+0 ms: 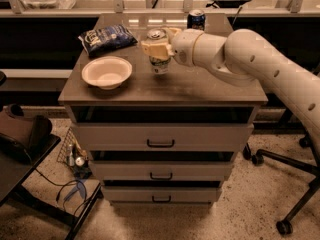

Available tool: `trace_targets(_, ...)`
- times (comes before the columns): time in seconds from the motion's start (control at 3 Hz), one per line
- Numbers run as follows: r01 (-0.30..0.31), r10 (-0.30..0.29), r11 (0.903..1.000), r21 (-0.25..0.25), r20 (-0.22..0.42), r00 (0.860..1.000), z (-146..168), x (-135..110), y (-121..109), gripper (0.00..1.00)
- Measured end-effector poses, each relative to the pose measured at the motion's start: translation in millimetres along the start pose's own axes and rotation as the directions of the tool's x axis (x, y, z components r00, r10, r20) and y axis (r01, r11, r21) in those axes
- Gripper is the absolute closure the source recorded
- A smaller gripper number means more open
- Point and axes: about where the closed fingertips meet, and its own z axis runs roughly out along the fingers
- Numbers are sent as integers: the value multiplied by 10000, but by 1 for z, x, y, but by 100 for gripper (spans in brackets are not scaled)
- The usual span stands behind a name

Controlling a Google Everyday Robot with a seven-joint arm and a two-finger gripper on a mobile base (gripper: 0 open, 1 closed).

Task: Pick 7up can from paper bowl and place on counter

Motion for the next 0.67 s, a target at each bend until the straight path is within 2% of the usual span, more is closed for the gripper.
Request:
trace_targets(0.33,-388,389,9981,476,-24,9992,-10,33,-3,100)
trace_targets(0.67,-453,454,9974,565,-10,9990,-12,36,-3,84)
